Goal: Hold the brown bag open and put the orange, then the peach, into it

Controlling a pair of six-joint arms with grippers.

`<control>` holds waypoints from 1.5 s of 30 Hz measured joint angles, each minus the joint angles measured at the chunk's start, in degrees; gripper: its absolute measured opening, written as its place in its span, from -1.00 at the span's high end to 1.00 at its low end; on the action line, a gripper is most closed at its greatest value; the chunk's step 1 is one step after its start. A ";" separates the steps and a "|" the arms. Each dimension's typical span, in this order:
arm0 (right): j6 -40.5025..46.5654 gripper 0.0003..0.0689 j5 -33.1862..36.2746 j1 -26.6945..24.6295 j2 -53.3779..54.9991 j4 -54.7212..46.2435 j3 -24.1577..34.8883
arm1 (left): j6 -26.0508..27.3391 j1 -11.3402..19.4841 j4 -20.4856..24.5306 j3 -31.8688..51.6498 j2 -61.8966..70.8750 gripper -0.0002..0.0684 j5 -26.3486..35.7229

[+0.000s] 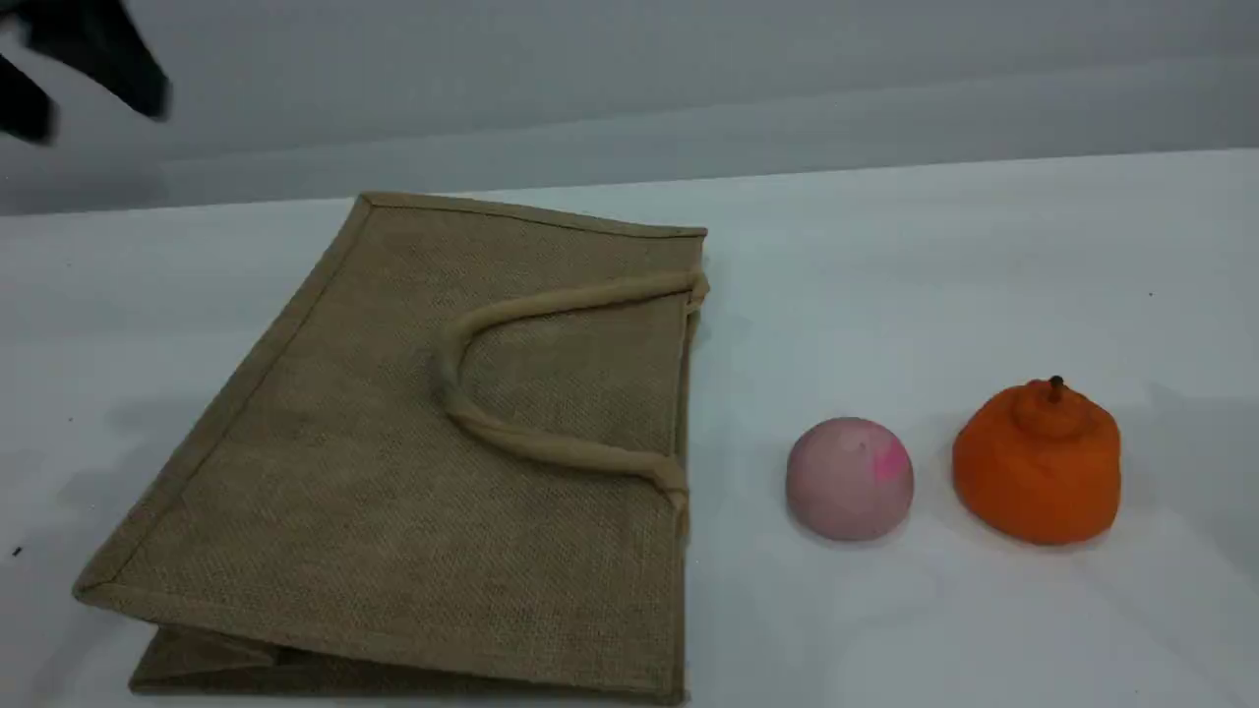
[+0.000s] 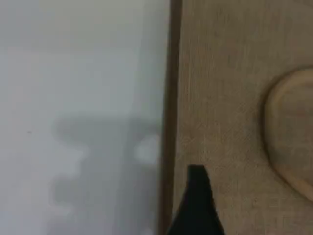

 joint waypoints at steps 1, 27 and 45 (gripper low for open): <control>0.00 -0.26 0.00 0.00 2.25 0.00 -0.88 | 0.85 0.00 -0.99 -1.57 2.77 -0.49 0.49; -2.22 -0.24 4.47 0.11 22.93 2.65 -9.72 | 15.46 -7.02 -13.54 -23.67 38.65 -0.49 5.09; -2.93 -0.23 3.82 0.11 22.93 2.60 -9.72 | 12.49 -9.21 -14.13 -24.64 42.06 0.72 5.43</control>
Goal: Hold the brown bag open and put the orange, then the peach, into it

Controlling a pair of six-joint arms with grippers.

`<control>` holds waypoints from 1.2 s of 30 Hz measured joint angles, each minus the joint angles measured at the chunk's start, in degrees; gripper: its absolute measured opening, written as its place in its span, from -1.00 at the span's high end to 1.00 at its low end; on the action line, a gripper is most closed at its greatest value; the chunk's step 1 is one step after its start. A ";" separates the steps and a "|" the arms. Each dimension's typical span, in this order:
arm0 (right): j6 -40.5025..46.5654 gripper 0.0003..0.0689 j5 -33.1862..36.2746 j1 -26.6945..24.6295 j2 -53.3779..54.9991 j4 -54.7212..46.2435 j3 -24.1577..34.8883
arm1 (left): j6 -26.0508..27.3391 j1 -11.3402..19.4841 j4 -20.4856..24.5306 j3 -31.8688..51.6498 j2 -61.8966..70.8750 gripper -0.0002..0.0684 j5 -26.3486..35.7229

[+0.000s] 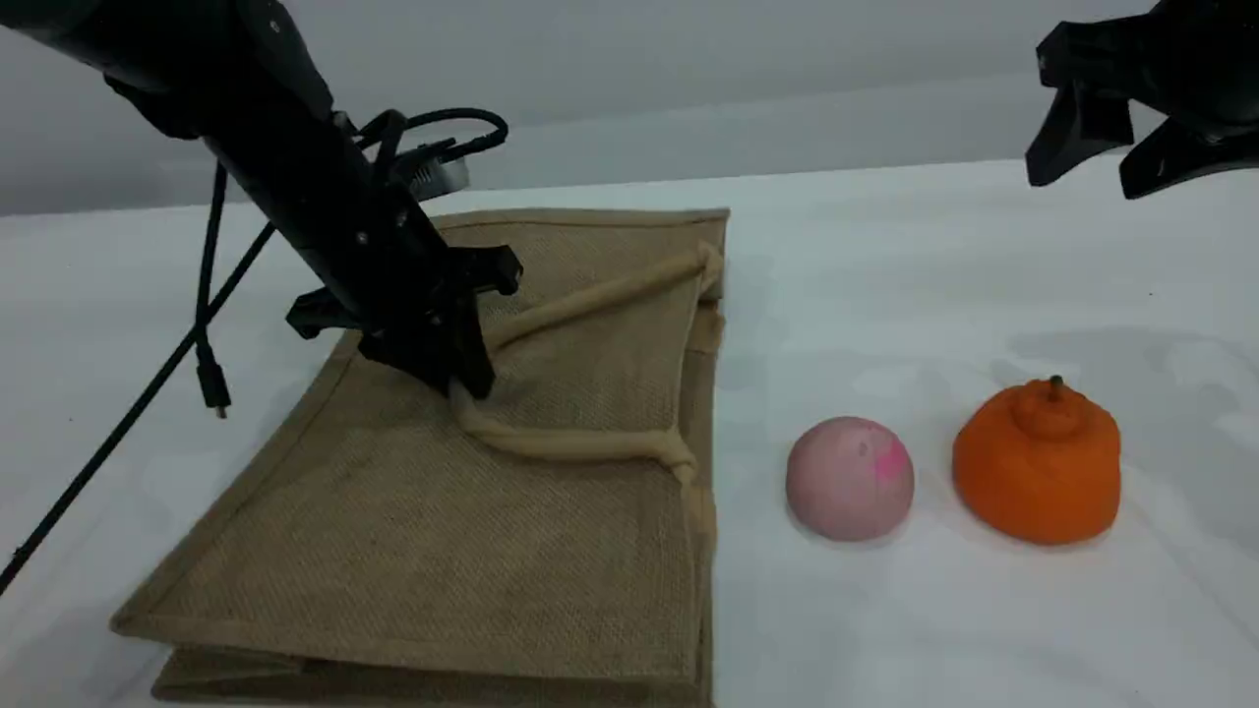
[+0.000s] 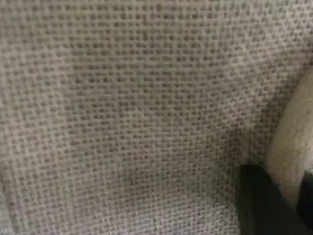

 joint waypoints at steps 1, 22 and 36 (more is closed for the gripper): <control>0.00 -0.23 0.00 0.00 0.00 0.00 0.00 | 0.00 0.00 0.17 0.00 -0.06 0.74 0.07; -9.33 -0.23 16.08 0.00 -0.16 4.51 0.46 | 9.94 0.05 6.78 -26.72 -14.73 0.74 30.14; -12.47 -0.23 11.65 -0.05 -0.16 6.08 0.50 | 12.18 0.05 1.08 -26.54 -27.53 0.74 30.08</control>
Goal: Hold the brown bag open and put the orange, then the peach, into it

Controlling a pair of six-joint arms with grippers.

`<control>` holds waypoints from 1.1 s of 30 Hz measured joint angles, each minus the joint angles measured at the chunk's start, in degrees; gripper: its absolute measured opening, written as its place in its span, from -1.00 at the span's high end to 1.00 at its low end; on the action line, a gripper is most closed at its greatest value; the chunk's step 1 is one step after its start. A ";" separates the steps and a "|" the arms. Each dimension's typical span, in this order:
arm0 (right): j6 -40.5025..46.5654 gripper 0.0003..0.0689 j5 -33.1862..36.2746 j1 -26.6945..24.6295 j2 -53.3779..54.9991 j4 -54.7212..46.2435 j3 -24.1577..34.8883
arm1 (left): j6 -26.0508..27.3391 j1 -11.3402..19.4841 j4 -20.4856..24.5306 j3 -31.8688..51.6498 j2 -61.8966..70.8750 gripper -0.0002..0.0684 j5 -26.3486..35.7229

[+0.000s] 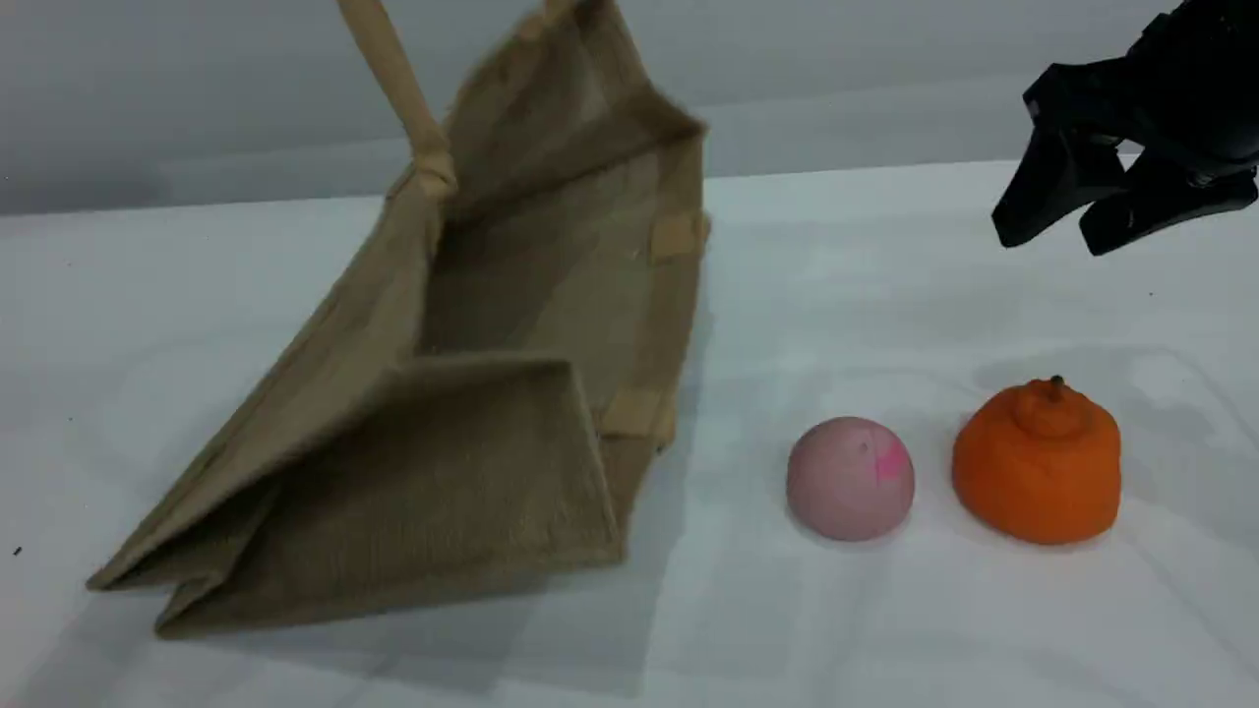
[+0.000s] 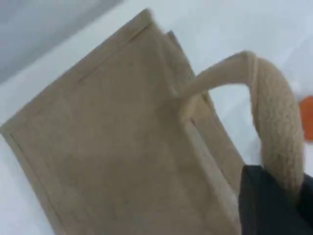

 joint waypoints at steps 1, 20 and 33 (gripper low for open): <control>-0.05 -0.23 0.00 0.00 0.00 0.00 0.00 | 0.41 0.00 -1.21 0.34 -1.22 0.74 -0.08; -2.48 -0.23 -1.56 0.00 1.43 1.64 0.23 | 5.90 0.05 2.76 7.25 -5.29 0.74 -0.30; -2.50 -0.23 5.30 0.00 5.24 1.59 0.34 | 5.98 0.05 2.18 7.25 -5.29 0.74 -0.30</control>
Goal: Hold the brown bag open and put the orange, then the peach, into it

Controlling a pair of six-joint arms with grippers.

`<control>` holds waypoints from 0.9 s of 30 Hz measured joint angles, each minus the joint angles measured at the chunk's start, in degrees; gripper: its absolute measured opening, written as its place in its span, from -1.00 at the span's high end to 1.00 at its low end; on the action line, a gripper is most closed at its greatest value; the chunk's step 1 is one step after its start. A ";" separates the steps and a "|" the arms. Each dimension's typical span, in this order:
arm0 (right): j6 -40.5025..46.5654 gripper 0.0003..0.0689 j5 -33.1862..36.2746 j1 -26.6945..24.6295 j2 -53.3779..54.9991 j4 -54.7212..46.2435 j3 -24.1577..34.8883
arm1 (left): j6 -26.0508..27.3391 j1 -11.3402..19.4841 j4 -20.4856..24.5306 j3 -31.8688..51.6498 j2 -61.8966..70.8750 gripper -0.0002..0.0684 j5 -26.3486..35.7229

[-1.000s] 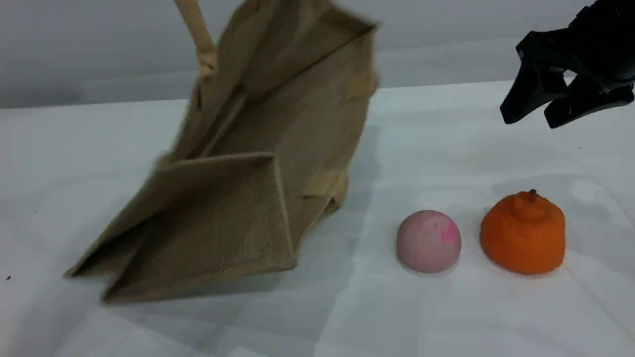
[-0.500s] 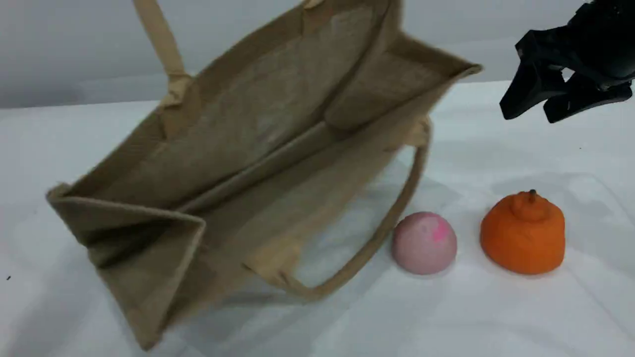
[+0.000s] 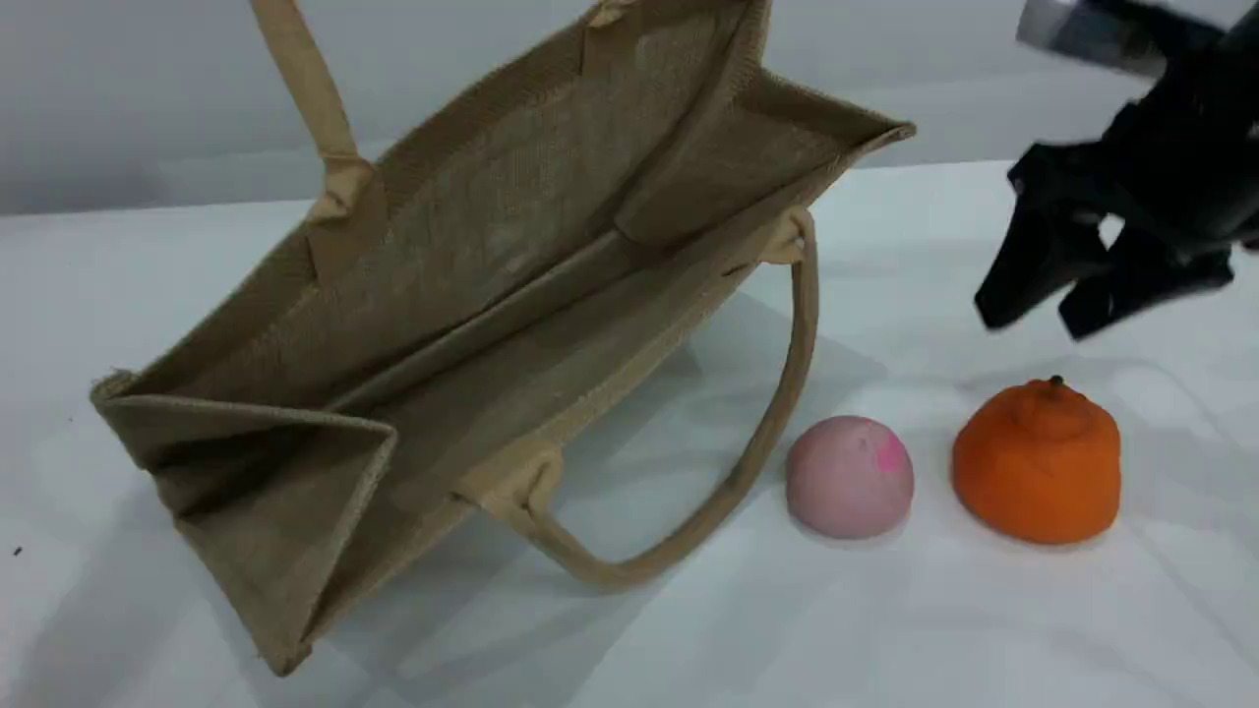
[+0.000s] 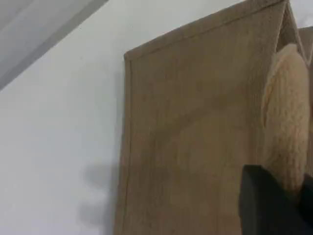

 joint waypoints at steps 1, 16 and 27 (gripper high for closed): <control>0.00 -0.23 0.03 0.05 0.74 -0.14 0.00 | -0.26 0.00 -0.15 0.00 0.00 0.74 0.00; 0.68 -0.22 -2.29 0.00 9.64 -0.76 -0.05 | -0.25 0.00 -4.00 0.00 0.07 0.74 0.05; 0.05 0.91 -2.36 0.00 8.35 -2.07 -0.05 | -0.25 0.00 -4.91 0.00 0.07 0.74 0.05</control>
